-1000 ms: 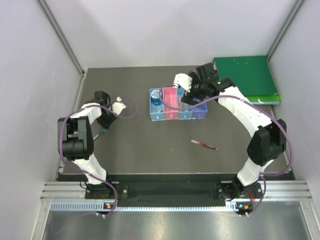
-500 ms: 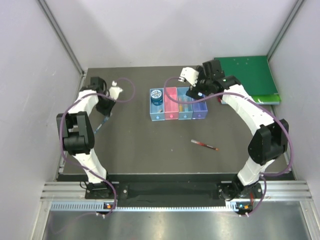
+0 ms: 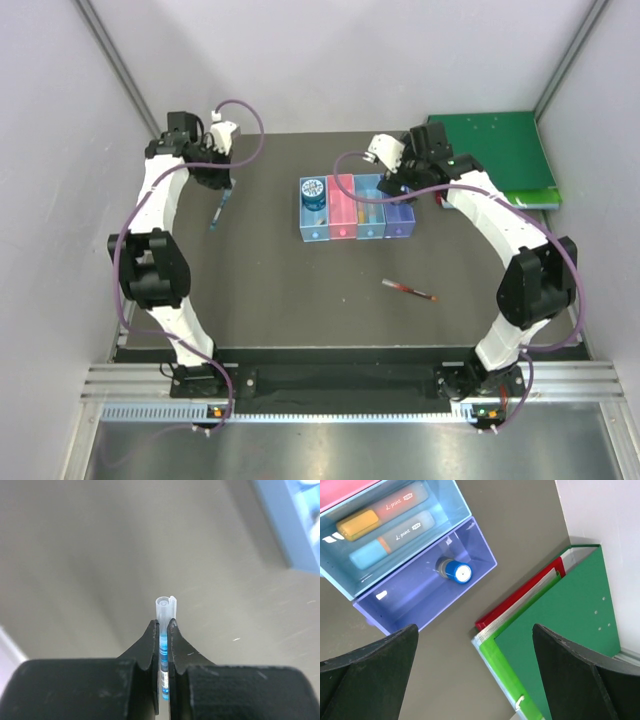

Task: Sort the stationery into containers
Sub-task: Pick up the pen from the corner of the board, then place the pen in the storage box.

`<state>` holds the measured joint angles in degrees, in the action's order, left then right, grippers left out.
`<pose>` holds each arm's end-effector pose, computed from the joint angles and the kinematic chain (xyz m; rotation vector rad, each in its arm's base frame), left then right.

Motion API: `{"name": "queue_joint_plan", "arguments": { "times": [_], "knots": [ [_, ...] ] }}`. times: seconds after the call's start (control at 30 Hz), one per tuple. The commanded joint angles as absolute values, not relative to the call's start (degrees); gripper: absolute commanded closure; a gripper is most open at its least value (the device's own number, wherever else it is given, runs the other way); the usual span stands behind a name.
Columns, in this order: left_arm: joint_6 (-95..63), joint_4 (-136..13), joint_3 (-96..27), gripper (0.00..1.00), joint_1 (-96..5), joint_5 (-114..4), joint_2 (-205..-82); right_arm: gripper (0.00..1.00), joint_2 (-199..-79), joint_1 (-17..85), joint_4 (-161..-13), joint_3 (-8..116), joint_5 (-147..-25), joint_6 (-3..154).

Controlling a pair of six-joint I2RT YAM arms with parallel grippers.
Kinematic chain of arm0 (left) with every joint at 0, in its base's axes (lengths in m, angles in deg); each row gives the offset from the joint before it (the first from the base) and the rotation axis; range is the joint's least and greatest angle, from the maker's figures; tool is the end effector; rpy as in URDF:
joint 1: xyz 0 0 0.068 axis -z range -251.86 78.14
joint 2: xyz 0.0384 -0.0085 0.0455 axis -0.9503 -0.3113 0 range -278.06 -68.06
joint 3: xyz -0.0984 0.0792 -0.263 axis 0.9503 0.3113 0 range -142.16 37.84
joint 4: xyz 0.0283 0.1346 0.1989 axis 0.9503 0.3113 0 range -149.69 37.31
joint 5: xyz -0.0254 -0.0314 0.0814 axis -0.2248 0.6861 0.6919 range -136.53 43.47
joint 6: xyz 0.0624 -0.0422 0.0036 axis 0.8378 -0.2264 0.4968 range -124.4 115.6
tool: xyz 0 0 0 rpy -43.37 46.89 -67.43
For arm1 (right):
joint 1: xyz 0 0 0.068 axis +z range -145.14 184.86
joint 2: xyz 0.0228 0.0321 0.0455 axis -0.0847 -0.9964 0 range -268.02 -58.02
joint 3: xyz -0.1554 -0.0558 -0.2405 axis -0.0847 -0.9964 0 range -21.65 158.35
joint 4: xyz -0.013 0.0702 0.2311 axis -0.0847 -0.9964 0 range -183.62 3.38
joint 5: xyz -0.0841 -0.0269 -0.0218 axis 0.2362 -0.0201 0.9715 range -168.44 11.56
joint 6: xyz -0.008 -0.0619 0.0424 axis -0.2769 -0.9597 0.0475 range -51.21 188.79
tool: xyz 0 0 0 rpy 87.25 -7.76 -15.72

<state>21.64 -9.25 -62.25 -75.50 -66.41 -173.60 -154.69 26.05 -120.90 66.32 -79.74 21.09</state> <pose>0.4002 0.0036 0.3144 0.6109 2.4001 -0.2247 0.3575 0.1402 0.3267 -1.3273 1.9149 -0.2067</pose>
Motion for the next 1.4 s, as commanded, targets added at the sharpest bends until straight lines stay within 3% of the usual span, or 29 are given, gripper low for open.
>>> {"name": "queue_joint_plan", "arguments": {
  "times": [0.0,0.23,0.8,1.37],
  "knots": [
    [14.3,-10.3,-68.5,1.00,-73.8,-73.9,-173.3,0.04,-152.1,25.3,-119.0,66.1,-79.1,22.5],
    [0.7,-14.2,-77.0,1.00,-72.1,-84.9,-177.2,0.04,-151.9,25.3,-119.3,66.1,-78.8,22.3],
    [-27.7,-44.6,-73.2,1.00,-64.0,-92.4,-185.9,0.04,-150.4,20.4,-115.1,61.0,-72.1,28.6],
    [-29.6,-53.8,-67.8,1.00,-55.7,-88.9,-192.2,0.04,-150.2,19.7,-114.3,60.3,-71.9,27.7]
  ]
}}
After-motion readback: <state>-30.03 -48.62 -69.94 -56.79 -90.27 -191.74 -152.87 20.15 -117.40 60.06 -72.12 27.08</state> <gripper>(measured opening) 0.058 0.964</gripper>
